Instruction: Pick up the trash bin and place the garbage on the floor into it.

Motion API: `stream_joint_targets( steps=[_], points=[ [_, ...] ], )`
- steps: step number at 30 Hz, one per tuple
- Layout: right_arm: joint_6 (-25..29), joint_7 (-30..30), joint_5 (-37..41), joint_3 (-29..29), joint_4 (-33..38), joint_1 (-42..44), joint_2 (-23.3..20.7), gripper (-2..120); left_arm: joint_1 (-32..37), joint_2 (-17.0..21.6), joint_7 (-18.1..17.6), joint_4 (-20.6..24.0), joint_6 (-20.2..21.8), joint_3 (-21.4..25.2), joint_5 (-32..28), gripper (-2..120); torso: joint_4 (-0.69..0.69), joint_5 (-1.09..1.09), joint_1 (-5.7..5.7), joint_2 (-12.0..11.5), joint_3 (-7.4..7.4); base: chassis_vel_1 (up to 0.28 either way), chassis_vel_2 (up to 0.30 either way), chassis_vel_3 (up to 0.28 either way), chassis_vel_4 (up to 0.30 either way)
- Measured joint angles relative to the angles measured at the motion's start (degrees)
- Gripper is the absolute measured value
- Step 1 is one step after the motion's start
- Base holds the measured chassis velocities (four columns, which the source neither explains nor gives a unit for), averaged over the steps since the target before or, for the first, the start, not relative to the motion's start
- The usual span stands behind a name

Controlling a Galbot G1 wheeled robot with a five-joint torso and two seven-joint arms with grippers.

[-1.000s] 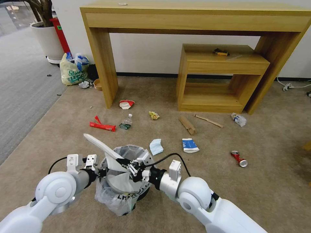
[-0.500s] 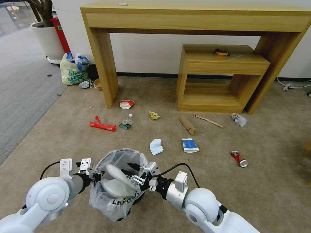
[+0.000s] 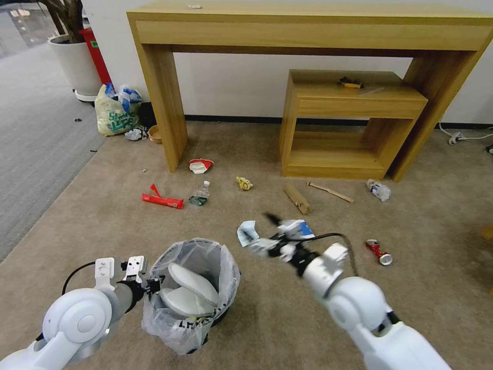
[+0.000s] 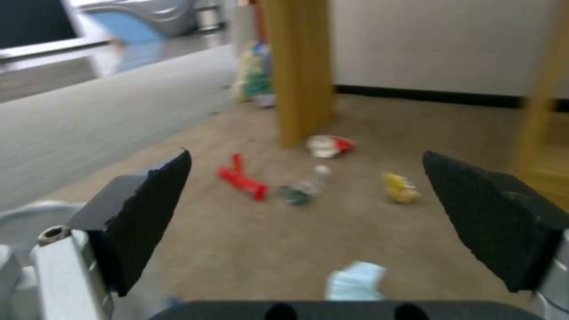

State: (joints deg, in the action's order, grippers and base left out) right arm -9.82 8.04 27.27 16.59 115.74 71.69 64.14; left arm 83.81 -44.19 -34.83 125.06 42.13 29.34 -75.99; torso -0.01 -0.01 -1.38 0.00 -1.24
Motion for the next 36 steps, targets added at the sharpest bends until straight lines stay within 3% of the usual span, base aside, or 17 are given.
stream_joint_targets(
  steps=[8, 18, 36],
  points=[
    [3.2, -3.1, -2.0, 4.5, -2.7, 4.5, 1.4, 100, 1.6, -1.7, 0.8, -0.3, 0.0, 3.2, 0.5, 0, 0.00, -0.01, 0.00, 0.0, 0.00, 0.000, 0.000, 0.000, 0.000],
    [3.8, -5.5, -3.2, 3.4, -5.4, 2.0, 3.9, 100, 1.7, -3.1, 2.9, 0.2, 0.0, 3.0, 1.8, 0, 0.01, -0.01, 0.00, 0.0, 0.00, 0.000, 0.000, 0.000, 0.000],
    [2.7, -6.2, -3.0, 2.8, -6.5, 1.2, 4.1, 100, 2.0, -4.0, 5.0, -0.2, 0.0, 2.7, 4.4, 0, 0.01, -0.01, 0.00, 0.0, -0.01, -0.044, 0.043, 0.045, -0.046]
  ],
)
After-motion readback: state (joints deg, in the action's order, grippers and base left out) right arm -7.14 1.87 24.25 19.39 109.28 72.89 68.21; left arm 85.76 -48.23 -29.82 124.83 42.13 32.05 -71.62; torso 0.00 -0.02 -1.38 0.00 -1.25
